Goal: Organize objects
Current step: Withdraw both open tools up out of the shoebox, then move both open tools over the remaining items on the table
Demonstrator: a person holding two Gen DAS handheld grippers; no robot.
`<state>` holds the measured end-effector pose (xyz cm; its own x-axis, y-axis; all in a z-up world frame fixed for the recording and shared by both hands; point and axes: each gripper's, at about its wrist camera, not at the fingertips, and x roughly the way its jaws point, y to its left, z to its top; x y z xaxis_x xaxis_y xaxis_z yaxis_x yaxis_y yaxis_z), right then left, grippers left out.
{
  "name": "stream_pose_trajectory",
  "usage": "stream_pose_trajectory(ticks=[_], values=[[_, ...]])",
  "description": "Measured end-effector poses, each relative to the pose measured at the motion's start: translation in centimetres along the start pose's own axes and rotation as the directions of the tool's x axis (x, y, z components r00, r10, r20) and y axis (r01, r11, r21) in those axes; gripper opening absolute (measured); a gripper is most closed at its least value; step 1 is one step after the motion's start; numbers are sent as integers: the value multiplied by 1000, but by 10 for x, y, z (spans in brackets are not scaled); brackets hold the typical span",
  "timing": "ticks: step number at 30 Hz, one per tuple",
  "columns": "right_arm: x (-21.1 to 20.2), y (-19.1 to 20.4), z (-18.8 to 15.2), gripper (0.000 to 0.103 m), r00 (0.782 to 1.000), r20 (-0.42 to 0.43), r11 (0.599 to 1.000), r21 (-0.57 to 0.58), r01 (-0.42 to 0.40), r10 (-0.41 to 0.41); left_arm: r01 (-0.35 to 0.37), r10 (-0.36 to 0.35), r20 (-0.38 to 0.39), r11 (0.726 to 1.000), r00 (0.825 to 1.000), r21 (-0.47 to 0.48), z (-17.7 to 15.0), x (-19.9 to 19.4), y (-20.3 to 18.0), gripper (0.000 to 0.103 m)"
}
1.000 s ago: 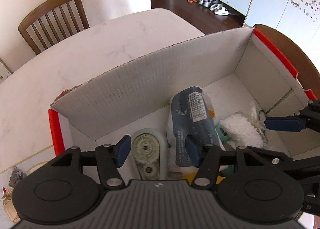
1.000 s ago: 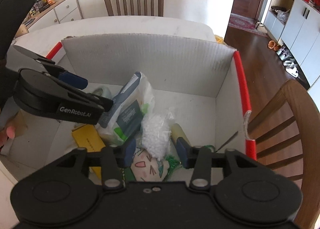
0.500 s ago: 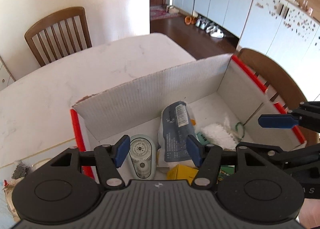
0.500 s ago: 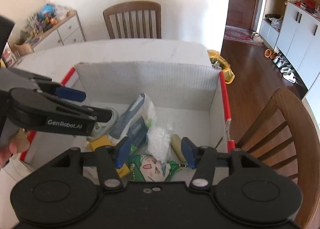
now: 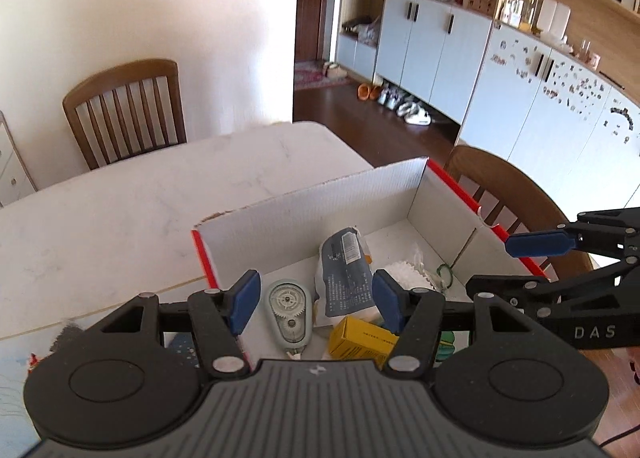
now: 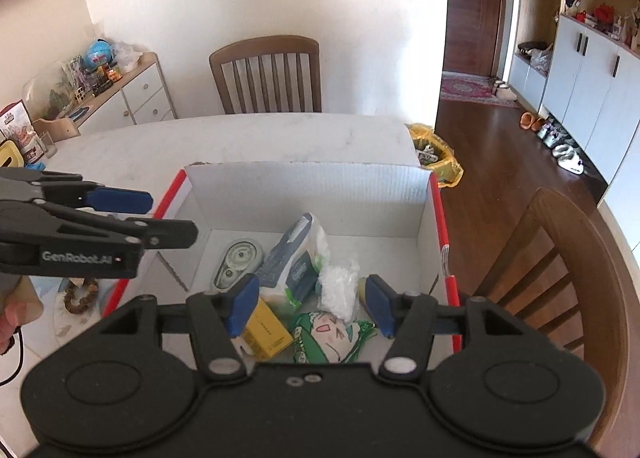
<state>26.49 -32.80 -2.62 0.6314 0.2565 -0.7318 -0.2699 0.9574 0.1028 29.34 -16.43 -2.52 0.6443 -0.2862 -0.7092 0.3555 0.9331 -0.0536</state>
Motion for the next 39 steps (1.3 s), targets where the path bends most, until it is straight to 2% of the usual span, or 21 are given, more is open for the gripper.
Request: stream_pose_trajectory(ticks=[8, 12, 21, 34, 38, 39], values=[[-17, 25, 1, 60, 1000, 14, 1000, -2, 26, -26, -7, 8, 53, 1000, 999, -24, -14, -39, 19, 61], [-26, 41, 2, 64, 999, 23, 1000, -1, 25, -25, -23, 25, 72, 999, 997, -36, -22, -55, 33, 71], [-36, 86, 5, 74, 999, 43, 1000, -3, 14, -14, -57, 67, 96, 994, 993, -98, -43, -89, 83, 81], [-31, 161, 14, 91, 997, 74, 999, -37, -9, 11, -91, 110, 109, 982, 988, -167, -68, -125, 157, 86], [-28, 186, 16, 94, 996, 85, 998, -54, -18, 23, -106, 126, 113, 980, 986, -168, -76, -131, 176, 99], [-26, 192, 17, 95, 996, 86, 998, -58, -22, 27, -111, 131, 117, 980, 984, -168, -78, -133, 181, 99]])
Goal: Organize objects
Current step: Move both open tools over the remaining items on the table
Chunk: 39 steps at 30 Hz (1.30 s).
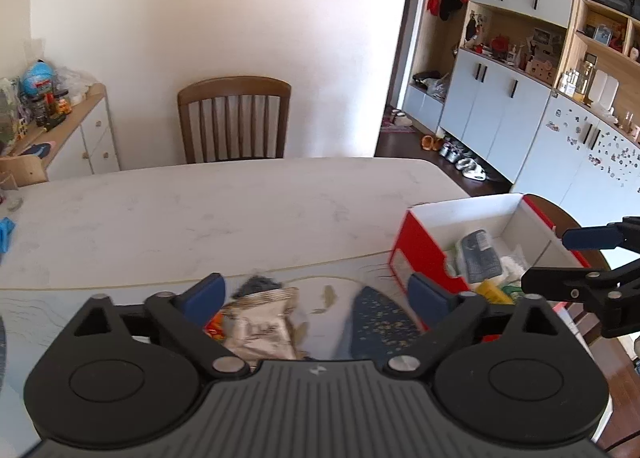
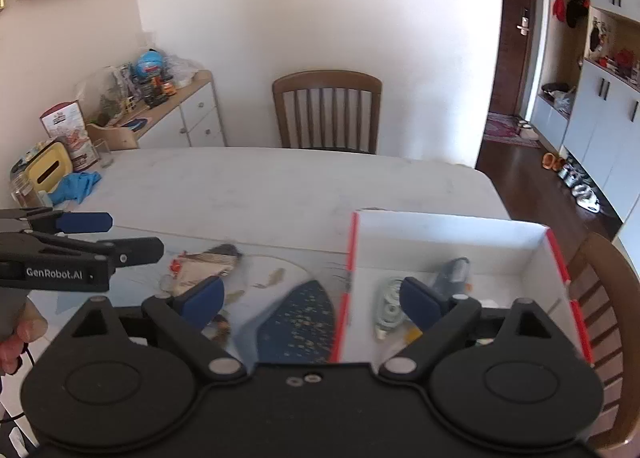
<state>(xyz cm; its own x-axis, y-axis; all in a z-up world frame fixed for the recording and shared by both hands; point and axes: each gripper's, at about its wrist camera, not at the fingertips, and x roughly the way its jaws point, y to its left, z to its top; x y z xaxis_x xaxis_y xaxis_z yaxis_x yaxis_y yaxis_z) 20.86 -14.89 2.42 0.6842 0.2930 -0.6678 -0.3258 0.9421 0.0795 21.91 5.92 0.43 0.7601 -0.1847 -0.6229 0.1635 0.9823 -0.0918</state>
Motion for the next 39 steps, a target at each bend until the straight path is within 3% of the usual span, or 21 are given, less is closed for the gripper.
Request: stream_pose_trajectory(ticks=[17, 25, 33, 39], values=[[33, 65, 14, 97, 1000, -3, 999, -18, -29, 29, 10, -10, 44, 1000, 999, -15, -14, 8, 67, 103], [64, 61, 6, 97, 999, -33, 1000, -2, -31, 31, 10, -10, 3, 1000, 1000, 2, -30, 41, 84, 103], [99, 56, -5, 97, 997, -69, 999, -20, -41, 39, 34, -35, -96, 999, 995, -12, -44, 85, 89, 103], [128, 53, -21, 95, 987, -148, 998, -25, -58, 54, 38, -36, -141, 999, 989, 14, -47, 116, 82, 103]])
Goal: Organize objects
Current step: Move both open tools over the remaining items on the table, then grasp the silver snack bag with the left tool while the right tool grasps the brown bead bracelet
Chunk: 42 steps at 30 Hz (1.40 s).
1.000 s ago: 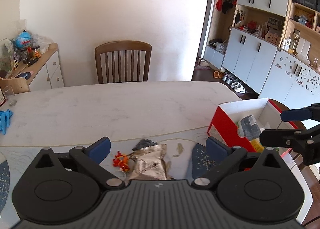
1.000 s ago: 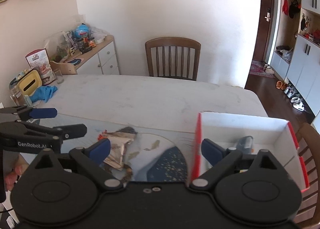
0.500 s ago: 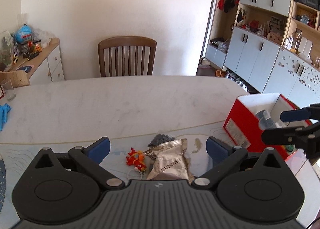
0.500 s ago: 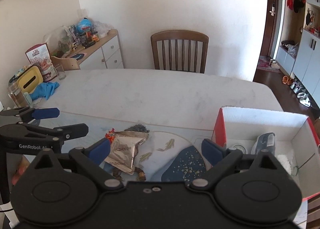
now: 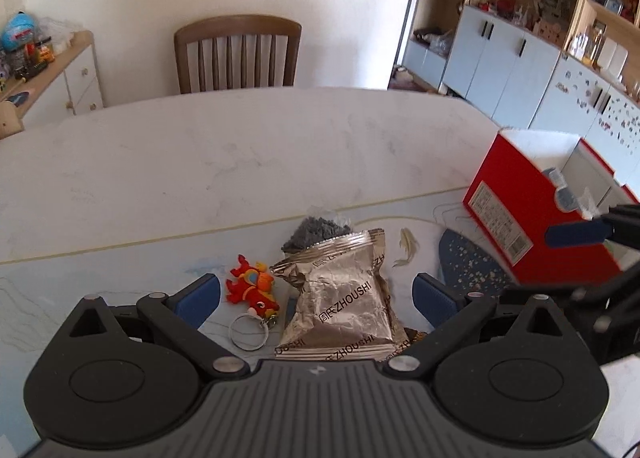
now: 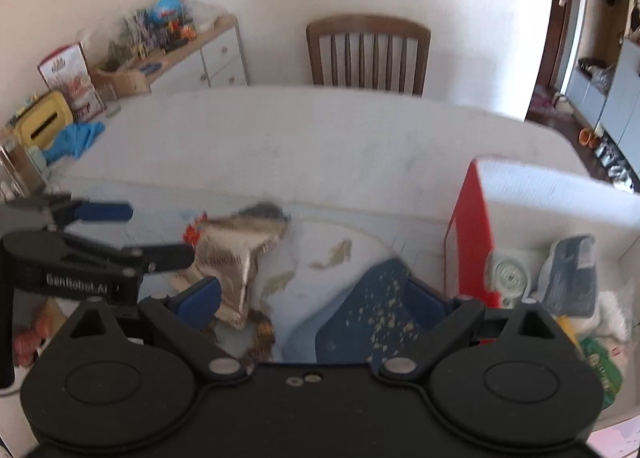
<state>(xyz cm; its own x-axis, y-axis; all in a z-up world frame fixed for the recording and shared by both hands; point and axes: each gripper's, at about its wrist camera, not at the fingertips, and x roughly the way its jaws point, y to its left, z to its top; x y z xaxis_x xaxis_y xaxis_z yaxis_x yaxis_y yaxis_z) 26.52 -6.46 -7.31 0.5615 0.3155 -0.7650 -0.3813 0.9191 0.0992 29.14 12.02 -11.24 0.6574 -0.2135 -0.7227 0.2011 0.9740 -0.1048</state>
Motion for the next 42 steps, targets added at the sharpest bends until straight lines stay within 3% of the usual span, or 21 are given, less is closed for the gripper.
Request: stream_pose_trajectory(ticks=[10, 23, 28, 34, 42], values=[[39, 12, -26, 87, 996, -90, 997, -78, -16, 9, -25, 28, -45, 998, 999, 50, 3, 38, -19, 103], [62, 30, -35, 71, 993, -116, 994, -104, -41, 29, -76, 80, -64, 995, 995, 62, -1, 58, -33, 103], [66, 34, -38, 60, 993, -110, 993, -112, -42, 30, -85, 88, -55, 994, 995, 66, -3, 59, -36, 102], [67, 41, -38, 41, 996, -91, 991, -133, -28, 16, -85, 89, -70, 994, 994, 65, -6, 59, -39, 80], [66, 46, -41, 30, 997, -77, 988, -154, 6, -18, -88, 92, -91, 995, 992, 40, -5, 57, -36, 52]])
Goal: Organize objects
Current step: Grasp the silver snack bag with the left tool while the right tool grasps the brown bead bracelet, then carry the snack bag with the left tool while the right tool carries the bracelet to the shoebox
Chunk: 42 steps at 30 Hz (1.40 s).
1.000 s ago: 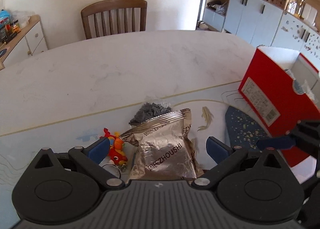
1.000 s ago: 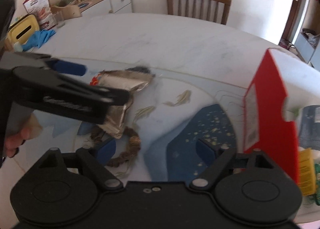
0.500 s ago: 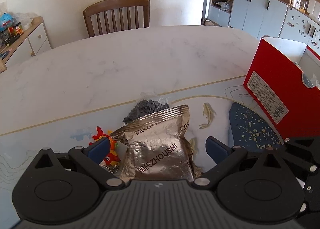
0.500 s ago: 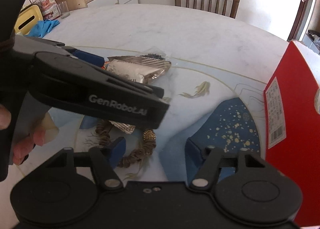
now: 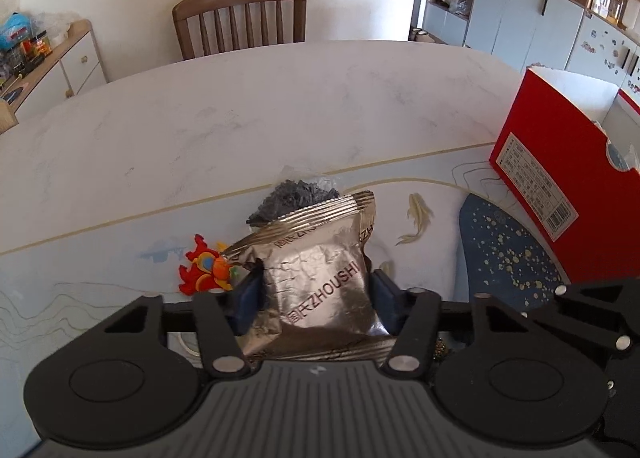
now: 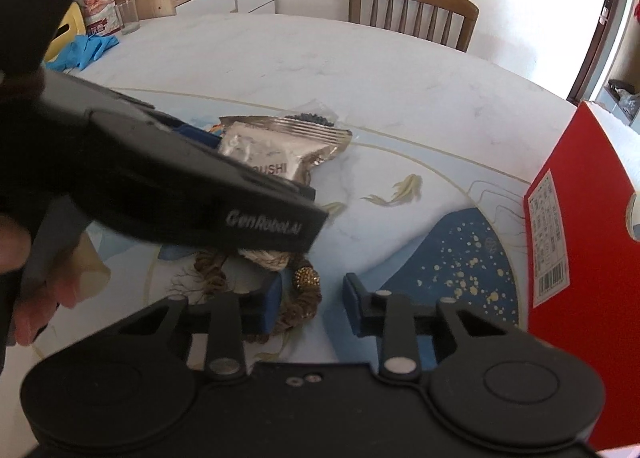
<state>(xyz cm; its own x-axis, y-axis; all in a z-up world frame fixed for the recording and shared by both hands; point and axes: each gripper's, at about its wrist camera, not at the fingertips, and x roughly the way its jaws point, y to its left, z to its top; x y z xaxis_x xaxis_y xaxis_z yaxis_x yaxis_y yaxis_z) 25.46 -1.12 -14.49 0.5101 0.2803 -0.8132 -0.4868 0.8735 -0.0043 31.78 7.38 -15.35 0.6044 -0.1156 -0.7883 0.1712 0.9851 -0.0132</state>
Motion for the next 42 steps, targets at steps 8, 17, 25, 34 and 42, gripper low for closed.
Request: stream_pose_trajectory(ticks=[8, 17, 25, 34, 42], values=[[-1, 1, -1, 13, 1000, -2, 1000, -8, 1, -1, 47, -47, -7, 997, 999, -56, 0, -14, 14, 46], [-18, -7, -4, 12, 1000, 23, 999, 44, 0, -1, 53, -52, 29, 997, 998, -64, 0, -42, 17, 46], [-58, -24, -5, 13, 996, 90, 992, 123, -10, -1, 76, -74, 61, 996, 995, -41, 4, -74, 8, 46], [-109, -52, -2, 13, 984, 176, 980, 201, -7, -29, 120, -120, 80, 993, 990, 1, 13, -107, -23, 46], [-150, -81, -7, 13, 968, 240, 973, 228, 16, -72, 160, -165, 113, 986, 980, 55, 24, -133, -64, 46]])
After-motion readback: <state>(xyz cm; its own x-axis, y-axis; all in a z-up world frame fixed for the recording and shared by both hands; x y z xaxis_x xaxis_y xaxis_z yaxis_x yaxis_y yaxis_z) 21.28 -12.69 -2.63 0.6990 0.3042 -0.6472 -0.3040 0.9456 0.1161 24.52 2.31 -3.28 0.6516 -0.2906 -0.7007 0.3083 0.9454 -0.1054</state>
